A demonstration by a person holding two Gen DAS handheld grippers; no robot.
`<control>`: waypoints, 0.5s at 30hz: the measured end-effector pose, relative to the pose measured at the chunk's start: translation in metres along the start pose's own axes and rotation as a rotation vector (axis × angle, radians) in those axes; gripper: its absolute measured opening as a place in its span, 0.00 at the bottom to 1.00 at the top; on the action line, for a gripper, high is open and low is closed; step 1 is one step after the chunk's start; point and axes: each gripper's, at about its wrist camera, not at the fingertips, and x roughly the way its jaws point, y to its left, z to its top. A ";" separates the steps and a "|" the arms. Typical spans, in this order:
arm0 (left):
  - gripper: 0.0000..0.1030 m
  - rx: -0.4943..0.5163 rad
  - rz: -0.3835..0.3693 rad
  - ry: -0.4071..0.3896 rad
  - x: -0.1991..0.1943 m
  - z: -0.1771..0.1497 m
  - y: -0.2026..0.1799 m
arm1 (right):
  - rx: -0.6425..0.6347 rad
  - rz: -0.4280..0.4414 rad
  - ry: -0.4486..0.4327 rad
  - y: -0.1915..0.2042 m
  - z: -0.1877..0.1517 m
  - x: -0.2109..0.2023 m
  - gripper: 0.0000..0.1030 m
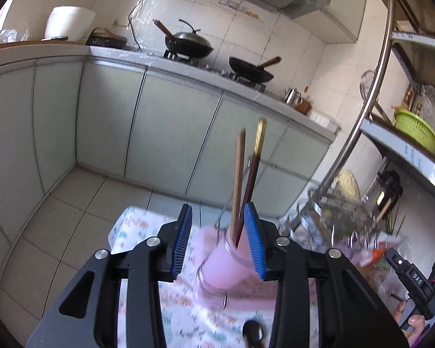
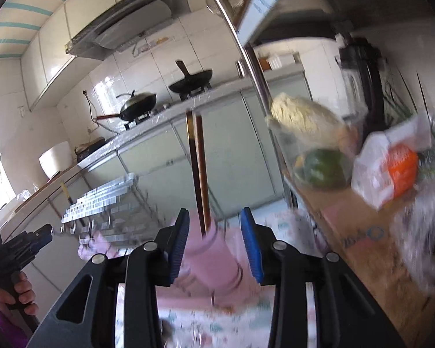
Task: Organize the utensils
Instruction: 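Move both grippers back down toward the remaining utensils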
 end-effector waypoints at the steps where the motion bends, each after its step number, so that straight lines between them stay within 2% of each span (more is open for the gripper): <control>1: 0.37 0.000 -0.004 0.019 -0.002 -0.008 0.001 | 0.006 0.000 0.025 -0.001 -0.007 0.000 0.35; 6: 0.37 -0.019 -0.029 0.149 0.004 -0.041 0.002 | 0.015 0.009 0.148 -0.001 -0.041 0.006 0.35; 11: 0.36 -0.033 -0.079 0.356 0.025 -0.085 0.000 | 0.016 0.041 0.295 0.005 -0.074 0.022 0.35; 12: 0.32 -0.038 -0.091 0.406 0.031 -0.094 -0.002 | 0.019 0.048 0.331 0.006 -0.081 0.026 0.32; 13: 0.23 -0.038 -0.098 0.441 0.036 -0.101 -0.004 | 0.026 0.058 0.366 0.006 -0.087 0.031 0.31; 15: 0.18 -0.036 -0.112 0.527 0.049 -0.115 -0.010 | 0.038 0.072 0.422 0.006 -0.097 0.038 0.29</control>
